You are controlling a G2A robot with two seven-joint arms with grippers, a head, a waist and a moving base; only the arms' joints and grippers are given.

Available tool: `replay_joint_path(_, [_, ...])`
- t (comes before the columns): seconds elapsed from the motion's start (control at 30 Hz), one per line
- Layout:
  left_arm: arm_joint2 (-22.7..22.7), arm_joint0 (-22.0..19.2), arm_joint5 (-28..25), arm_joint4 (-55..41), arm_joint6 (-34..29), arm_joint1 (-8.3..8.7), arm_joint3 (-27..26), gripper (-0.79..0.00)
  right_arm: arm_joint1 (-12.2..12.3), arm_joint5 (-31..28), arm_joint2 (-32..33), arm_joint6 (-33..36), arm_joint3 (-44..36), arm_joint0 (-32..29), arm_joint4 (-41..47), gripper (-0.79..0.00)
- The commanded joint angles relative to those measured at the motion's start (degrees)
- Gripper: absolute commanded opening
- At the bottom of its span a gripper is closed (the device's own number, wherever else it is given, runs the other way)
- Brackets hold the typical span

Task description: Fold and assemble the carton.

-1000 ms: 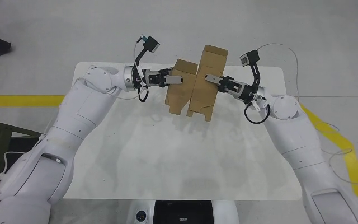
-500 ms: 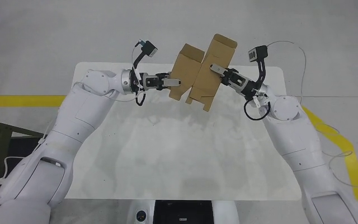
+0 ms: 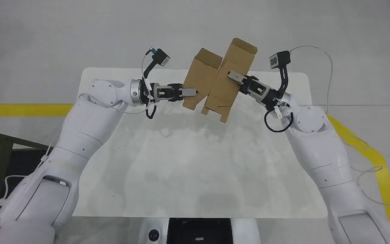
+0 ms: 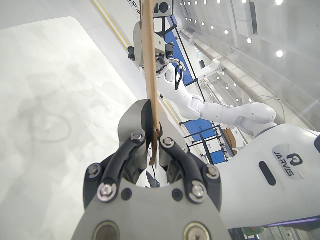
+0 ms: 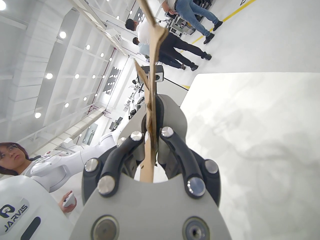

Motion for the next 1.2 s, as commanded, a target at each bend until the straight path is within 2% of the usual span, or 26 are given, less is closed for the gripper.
replay_joint_path(0.0, [-0.3, 0.2, 0.1, 0.0, -0.1, 0.07, -0.2, -0.785, 0.0, 0.1, 0.1, 0.1, -0.1, -0.2, 0.0, 0.0])
replay_joint_path(0.17, [-1.2, 1.0, 0.9, -0.3, -0.9, 0.26, -0.8, -0.785, 0.1, 0.0, 0.9, 0.8, -0.3, -1.0, 0.7, 0.0])
replay_joint_path(0.33, [-1.6, 1.2, 5.1, -1.8, -5.1, 0.5, -1.5, -0.785, 0.4, 0.5, 2.2, 4.9, 0.0, -1.7, 2.4, 0.0])
replay_joint_path(0.8, [-0.6, 0.6, 19.5, -3.9, -19.5, 1.25, -2.9, -0.785, 2.9, 2.5, 7.8, 26.5, 4.0, -2.0, 5.5, 0.0])
replay_joint_path(0.97, [1.5, 0.4, 20.9, -4.2, -20.9, 1.31, -3.6, -0.785, 3.7, 3.3, 8.9, 33.6, 4.8, -2.9, 7.0, 0.0])
replay_joint_path(1.17, [4.6, -0.6, 20.9, -5.4, -20.9, 1.93, -3.2, -0.785, 4.6, 6.0, 9.4, 39.6, 3.3, -3.8, 8.1, -0.102])
